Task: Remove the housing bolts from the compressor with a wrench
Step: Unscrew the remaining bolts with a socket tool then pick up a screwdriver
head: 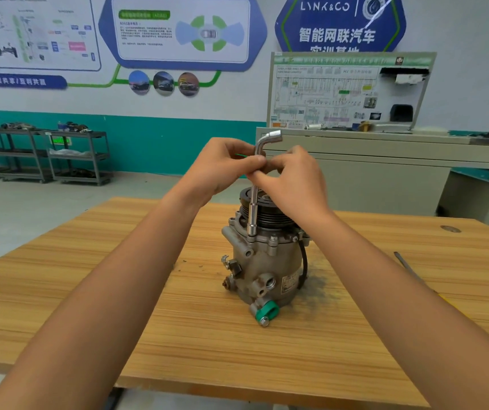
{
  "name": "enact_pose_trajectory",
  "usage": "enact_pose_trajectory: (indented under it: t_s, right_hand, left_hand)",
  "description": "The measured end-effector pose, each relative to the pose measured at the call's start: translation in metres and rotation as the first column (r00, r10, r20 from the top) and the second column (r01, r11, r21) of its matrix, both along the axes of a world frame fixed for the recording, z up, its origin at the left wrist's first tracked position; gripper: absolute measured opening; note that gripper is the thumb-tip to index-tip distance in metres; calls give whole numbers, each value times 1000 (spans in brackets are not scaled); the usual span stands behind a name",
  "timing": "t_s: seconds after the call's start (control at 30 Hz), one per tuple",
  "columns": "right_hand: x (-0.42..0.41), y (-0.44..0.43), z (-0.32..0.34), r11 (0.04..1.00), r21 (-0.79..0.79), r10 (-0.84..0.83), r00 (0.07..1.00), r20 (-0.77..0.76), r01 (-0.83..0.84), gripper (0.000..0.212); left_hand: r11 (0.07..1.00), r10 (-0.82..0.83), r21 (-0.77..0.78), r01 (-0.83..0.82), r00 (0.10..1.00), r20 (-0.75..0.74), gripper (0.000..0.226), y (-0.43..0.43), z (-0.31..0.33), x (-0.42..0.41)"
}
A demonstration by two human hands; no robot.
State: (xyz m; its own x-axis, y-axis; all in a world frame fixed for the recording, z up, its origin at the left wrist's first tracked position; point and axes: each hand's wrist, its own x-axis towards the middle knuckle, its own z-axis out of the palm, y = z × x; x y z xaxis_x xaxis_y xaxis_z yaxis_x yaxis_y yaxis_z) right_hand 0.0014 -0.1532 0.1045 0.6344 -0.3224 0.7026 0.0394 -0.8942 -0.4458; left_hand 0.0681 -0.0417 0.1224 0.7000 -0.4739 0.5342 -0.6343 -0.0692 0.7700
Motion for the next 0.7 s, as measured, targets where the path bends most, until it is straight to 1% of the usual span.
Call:
enact_pose_trajectory:
  t_s: [0.07, 0.17, 0.2, 0.27, 0.33, 0.37, 0.4, 0.43, 0.5, 0.57, 0.6, 0.63, 0.67, 0.7]
  right_hand:
    - [0, 0, -1, 992, 79, 100, 994, 37, -103, 25]
    - [1, 1, 3, 960, 195, 199, 980, 27, -200, 23]
    - [0, 2, 5, 947, 221, 236, 972, 13, -233, 21]
    - [-2, 2, 8, 913, 274, 320, 947, -20, -302, 16]
    - [-3, 0, 10, 898, 291, 360, 931, -58, -329, 15]
    - [-3, -1, 10, 899, 288, 363, 929, -68, -330, 15]
    - [-2, -1, 9, 906, 270, 355, 932, -70, -325, 16]
    - [-1, -2, 7, 921, 235, 334, 940, -65, -311, 17]
    - [1, -2, 3, 950, 175, 270, 962, -34, -260, 19]
    - [2, -3, 0, 953, 183, 245, 970, 4, -241, 19]
    - [3, -3, 0, 947, 193, 257, 966, 13, -255, 18]
    - [2, -3, 0, 939, 203, 280, 960, 16, -278, 17]
    - [2, -2, 0, 927, 216, 311, 950, 12, -306, 16]
    - [1, -2, 0, 912, 236, 344, 939, 0, -335, 14]
  left_hand:
    - [996, 85, -9, -85, 996, 39, 6, -4, -1, 0]
    - [998, 56, 19, -56, 998, -39, 11, -2, -2, -1]
    - [998, 22, 59, -18, 997, -69, 11, 1, -2, -1]
    - [986, -105, 110, 122, 983, -150, 13, 6, -2, -1]
    - [964, -246, 43, 263, 939, -241, 19, 11, -2, 1]
    - [957, -278, 2, 289, 925, -260, 21, 12, -1, 1]
    - [959, -277, -14, 283, 926, -257, 22, 13, 0, 2]
    - [969, -242, -3, 248, 942, -232, 20, 11, 0, 1]
    - [993, -89, 72, 97, 990, -112, 14, 6, 1, -3]
    - [995, 55, 86, -57, 998, 22, 10, 1, 2, -3]
    - [992, 89, 81, -93, 995, 54, 10, -1, 3, -3]
    - [991, 97, 84, -102, 994, 57, 10, 0, 3, -3]
    - [995, 66, 79, -67, 998, 22, 9, 2, 4, -3]
    - [999, -12, 50, 14, 999, -50, 6, 5, 5, -4]
